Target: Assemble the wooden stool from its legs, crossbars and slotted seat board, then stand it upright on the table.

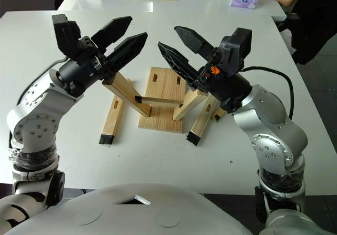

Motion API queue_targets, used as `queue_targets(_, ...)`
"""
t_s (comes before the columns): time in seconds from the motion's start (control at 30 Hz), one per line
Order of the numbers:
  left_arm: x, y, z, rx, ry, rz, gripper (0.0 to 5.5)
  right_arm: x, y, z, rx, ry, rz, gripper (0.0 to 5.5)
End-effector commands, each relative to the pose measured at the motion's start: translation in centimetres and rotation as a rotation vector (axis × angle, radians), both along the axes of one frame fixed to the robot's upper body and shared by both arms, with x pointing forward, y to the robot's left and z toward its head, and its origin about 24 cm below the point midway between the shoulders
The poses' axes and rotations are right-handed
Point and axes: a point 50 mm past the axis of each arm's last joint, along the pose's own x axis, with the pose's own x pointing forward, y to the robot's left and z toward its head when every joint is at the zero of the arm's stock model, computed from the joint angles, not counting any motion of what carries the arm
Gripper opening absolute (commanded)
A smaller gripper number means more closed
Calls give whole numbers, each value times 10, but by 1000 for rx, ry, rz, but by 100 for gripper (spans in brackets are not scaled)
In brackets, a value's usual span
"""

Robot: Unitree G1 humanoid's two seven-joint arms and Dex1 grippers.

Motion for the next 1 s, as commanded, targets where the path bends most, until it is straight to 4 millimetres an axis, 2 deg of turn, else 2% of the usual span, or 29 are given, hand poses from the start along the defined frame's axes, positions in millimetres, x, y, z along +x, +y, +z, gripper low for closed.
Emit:
queue_targets(0.03, 11, 0, -2, -73, 129, -8, 369, 7, -1, -2, 58, 48, -5, 255)
queue_targets(0.17, 18, 9, 25, -175, 98, 21, 369, 21, -20, 21, 181, -37, -174, 255)
queue_targets(0.23, 23, 18, 27, -142, 89, 115, 369, 29, -36, 24, 195, -50, -339, 255)
queue_targets(0.33, 29, 37, 14, 62, 25, 353, 369, 32, -59, 17, 146, -35, -605, 255)
queue_targets(0.43, 20, 54, -17, 408, -119, 599, 369, 18, -77, -13, -107, -18, -905, 255)
queue_targets(0.5, 10, 63, -42, 544, -103, 707, 391, 2, -75, -36, -199, 48, -992, 277)
queue_targets(0.6, -7, 55, -73, 649, -88, 723, 444, -22, -57, -65, -353, 109, -988, 328)
queue_targets(0.7, -17, 50, -96, 693, -76, 714, 447, -32, -47, -85, -444, 164, -966, 344)
queue_targets(0.77, -19, 56, -105, 720, -66, 752, 447, -35, -48, -92, -479, 172, -1000, 344)
queue_targets(0.87, -18, 67, -103, 721, -74, 876, 447, -39, -53, -93, -466, 201, -1085, 344)
queue_targets(1.0, -31, 35, -84, 644, -213, 804, 447, -38, -28, -85, -409, 177, -1028, 344)
